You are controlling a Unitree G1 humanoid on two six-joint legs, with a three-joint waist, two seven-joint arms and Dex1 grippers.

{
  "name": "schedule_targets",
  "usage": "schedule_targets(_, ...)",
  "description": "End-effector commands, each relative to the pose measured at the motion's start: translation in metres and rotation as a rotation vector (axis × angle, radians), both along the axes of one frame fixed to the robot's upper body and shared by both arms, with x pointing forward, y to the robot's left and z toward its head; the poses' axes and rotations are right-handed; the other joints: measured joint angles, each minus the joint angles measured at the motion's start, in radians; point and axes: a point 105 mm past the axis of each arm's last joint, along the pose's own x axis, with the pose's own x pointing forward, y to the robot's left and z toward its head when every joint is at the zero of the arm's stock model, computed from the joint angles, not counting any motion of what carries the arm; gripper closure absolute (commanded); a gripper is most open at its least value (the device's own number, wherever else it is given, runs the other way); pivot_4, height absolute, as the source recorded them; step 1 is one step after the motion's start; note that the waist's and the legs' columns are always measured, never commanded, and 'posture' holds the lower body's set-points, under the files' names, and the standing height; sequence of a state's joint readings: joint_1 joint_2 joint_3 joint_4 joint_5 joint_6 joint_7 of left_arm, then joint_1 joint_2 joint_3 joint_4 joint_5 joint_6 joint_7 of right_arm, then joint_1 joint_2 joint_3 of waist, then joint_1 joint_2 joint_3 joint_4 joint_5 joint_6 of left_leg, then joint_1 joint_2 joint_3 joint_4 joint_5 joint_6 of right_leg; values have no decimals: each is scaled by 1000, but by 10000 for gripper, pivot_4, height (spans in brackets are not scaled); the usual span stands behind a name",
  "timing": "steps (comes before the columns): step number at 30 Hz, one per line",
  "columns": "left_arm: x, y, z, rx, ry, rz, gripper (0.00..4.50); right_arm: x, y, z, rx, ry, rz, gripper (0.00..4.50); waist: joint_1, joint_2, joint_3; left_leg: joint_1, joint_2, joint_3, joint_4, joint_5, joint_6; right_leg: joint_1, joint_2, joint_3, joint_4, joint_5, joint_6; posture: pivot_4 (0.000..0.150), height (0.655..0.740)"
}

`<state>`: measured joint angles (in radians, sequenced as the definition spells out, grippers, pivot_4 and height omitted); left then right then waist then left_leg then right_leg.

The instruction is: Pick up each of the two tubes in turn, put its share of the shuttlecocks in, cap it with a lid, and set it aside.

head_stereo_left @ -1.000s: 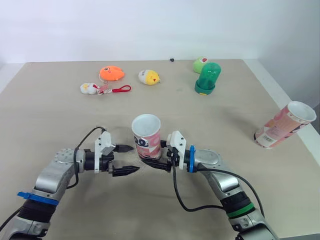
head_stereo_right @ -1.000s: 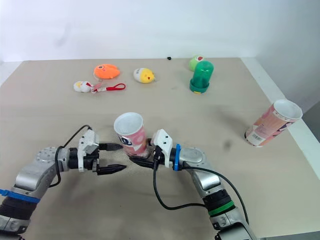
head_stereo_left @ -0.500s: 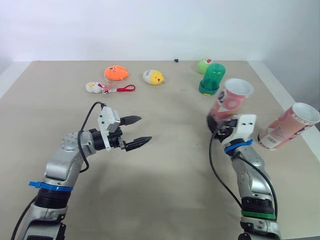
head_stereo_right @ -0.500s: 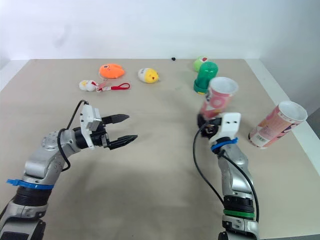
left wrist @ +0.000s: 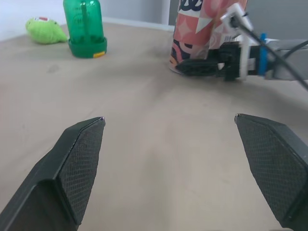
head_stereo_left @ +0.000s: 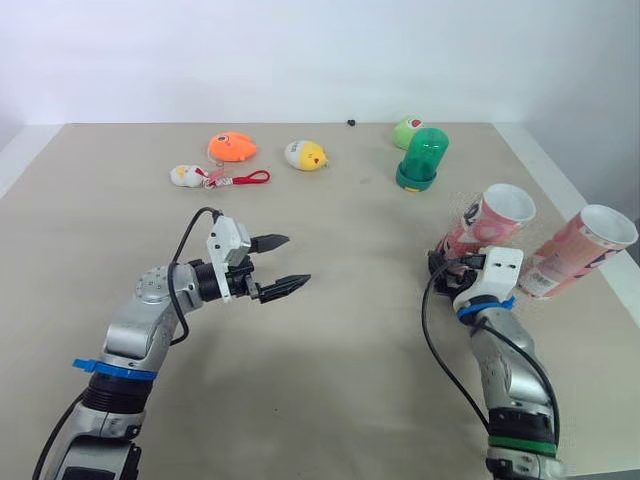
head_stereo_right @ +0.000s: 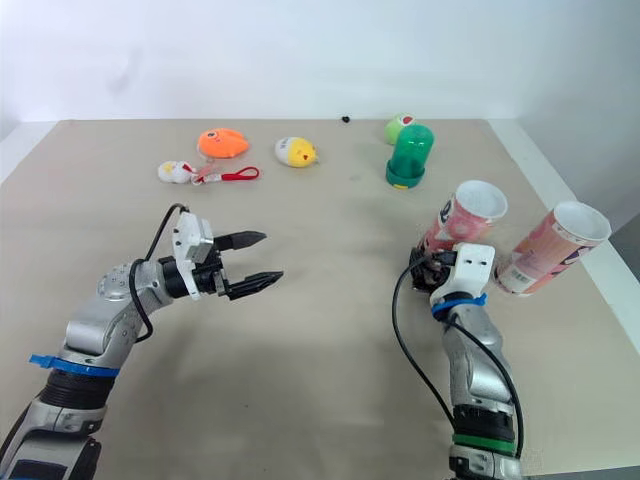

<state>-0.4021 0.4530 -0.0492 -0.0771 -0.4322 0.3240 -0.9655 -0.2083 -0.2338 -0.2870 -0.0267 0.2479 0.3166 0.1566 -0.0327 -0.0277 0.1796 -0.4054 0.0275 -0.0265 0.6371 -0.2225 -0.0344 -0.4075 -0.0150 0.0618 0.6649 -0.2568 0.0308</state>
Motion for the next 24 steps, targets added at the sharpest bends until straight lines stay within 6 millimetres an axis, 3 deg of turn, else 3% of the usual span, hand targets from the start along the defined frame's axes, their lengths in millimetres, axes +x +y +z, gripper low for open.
schedule_targets(1,1,8,2,7,-19,43,0,-13,6,3,18,-14,44,385,0,0,0,0,0,0,0,0,0,0,0,0,0,0,0,1500,7400)
schedule_targets(7,8,33,-10,29,-15,203,0,-42,25,10,-17,-26,189,385,0,0,0,0,0,0,0,0,0,0,0,0,0,0,1,1500,7400)
schedule_targets(12,1,53,-22,29,-21,318,0,-66,71,20,-58,-57,541,385,-5,1,0,1,1,1,0,0,0,0,0,1,0,-2,5,1500,7400)
schedule_targets(17,-12,65,-30,42,-38,395,0,-61,101,27,-128,-84,707,385,-9,0,0,2,2,3,1,2,1,0,1,2,0,1,6,1500,7400)
schedule_targets(24,-16,65,-31,48,-39,417,0,-54,111,23,-129,-90,744,385,2,0,0,2,1,3,1,4,2,0,0,2,0,2,7,1500,7400)
